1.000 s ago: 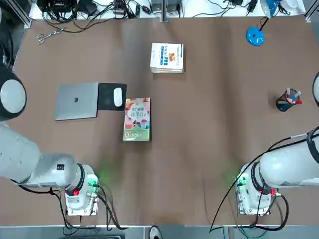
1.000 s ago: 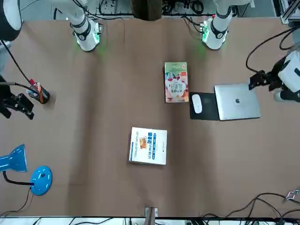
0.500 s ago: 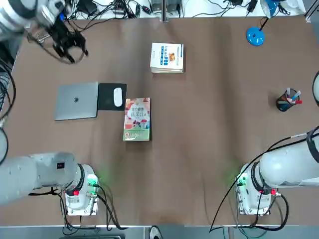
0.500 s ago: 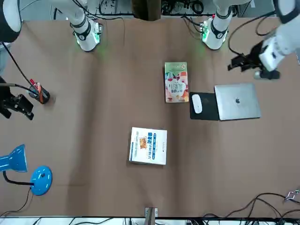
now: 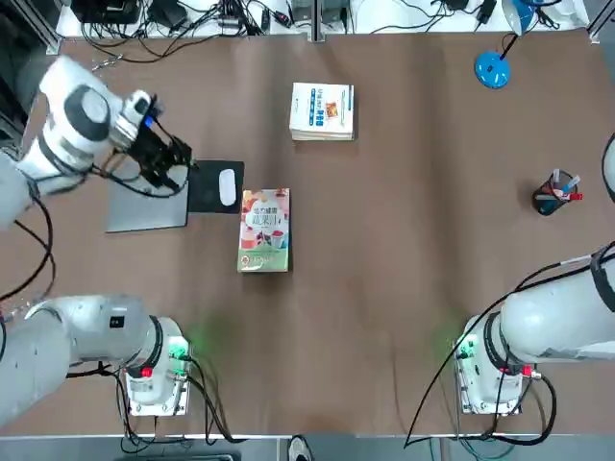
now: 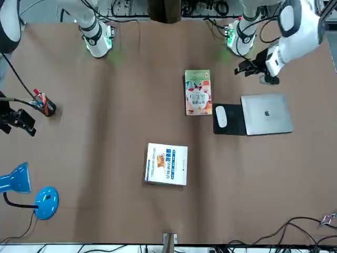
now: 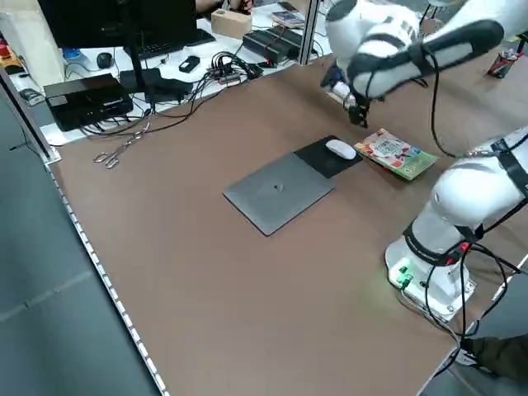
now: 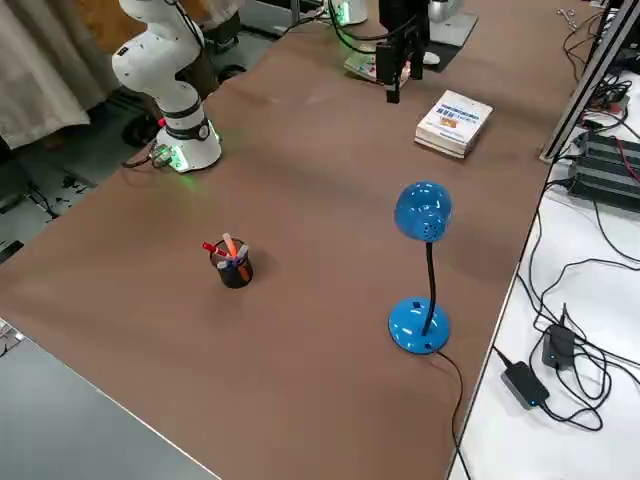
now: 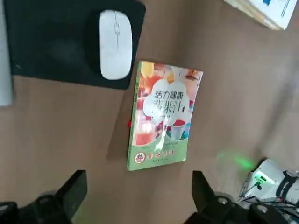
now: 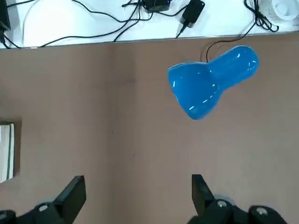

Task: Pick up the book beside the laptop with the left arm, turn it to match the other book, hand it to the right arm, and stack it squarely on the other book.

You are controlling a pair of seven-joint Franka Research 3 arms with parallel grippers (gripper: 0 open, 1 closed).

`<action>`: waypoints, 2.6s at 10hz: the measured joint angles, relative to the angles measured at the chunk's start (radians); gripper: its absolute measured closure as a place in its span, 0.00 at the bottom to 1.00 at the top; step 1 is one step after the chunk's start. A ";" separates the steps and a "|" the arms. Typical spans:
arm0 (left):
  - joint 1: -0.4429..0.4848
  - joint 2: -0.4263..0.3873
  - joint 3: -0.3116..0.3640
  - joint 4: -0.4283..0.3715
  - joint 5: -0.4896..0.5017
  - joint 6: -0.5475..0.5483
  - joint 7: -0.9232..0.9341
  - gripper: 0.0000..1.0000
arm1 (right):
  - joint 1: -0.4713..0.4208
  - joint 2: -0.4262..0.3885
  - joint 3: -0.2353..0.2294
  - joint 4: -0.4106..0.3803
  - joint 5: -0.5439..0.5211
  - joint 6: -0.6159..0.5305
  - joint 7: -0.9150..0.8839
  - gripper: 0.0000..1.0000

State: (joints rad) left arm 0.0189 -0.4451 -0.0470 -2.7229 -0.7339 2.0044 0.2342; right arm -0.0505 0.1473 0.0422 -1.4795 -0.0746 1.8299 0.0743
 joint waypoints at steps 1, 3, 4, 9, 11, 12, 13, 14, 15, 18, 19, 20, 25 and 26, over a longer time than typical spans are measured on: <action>0.016 0.000 0.000 -0.053 -0.064 0.015 0.082 0.02 | 0.000 0.001 0.001 0.000 0.000 0.000 0.000 0.00; 0.045 0.031 0.001 -0.099 -0.135 0.034 0.173 0.04 | 0.000 0.001 0.002 0.000 0.000 -0.008 0.000 0.00; 0.044 0.072 -0.005 -0.099 -0.162 0.060 0.188 0.04 | 0.000 0.001 0.003 0.000 0.000 -0.010 0.000 0.00; 0.032 0.382 -0.270 -0.100 -0.544 0.274 0.481 0.04 | 0.001 0.001 0.012 -0.001 0.000 -0.014 0.000 0.00; 0.035 0.459 -0.287 -0.099 -0.566 0.287 0.539 0.04 | -0.001 0.001 0.008 -0.001 0.022 -0.015 0.001 0.00; 0.037 0.485 -0.287 -0.098 -0.566 0.288 0.553 0.04 | -0.002 0.001 0.004 -0.001 0.035 -0.018 0.001 0.00; 0.038 0.503 -0.287 -0.097 -0.580 0.288 0.566 0.05 | -0.005 0.001 0.002 -0.001 0.038 -0.025 0.002 0.00; 0.037 0.525 -0.287 -0.096 -0.625 0.288 0.611 0.06 | -0.010 0.001 0.001 -0.001 0.039 -0.039 0.002 0.00; 0.037 0.556 -0.287 -0.096 -0.674 0.288 0.673 0.06 | -0.013 0.001 0.001 -0.001 0.041 -0.051 0.002 0.00; 0.037 0.613 -0.287 -0.085 -0.759 0.289 0.725 0.10 | -0.017 0.000 0.000 0.000 0.041 -0.055 0.002 0.00; 0.036 0.620 -0.295 -0.082 -0.792 0.289 0.729 0.10 | -0.021 0.000 -0.001 0.001 0.041 -0.055 0.002 0.00; 0.034 0.626 -0.314 -0.073 -0.825 0.291 0.729 0.11 | -0.024 0.000 -0.001 0.001 0.041 -0.055 0.002 0.00; 0.036 0.682 -0.363 -0.034 -0.879 0.320 0.774 0.14 | -0.024 0.000 0.000 0.001 0.041 -0.057 0.002 0.00; 0.036 0.690 -0.363 -0.030 -0.881 0.320 0.776 0.18 | -0.024 0.000 0.000 0.001 0.041 -0.065 0.002 0.00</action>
State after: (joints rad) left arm 0.0554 0.2449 -0.4097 -2.7526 -1.6150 2.3242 1.0100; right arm -0.0748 0.1471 0.0422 -1.4786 -0.0338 1.7644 0.0761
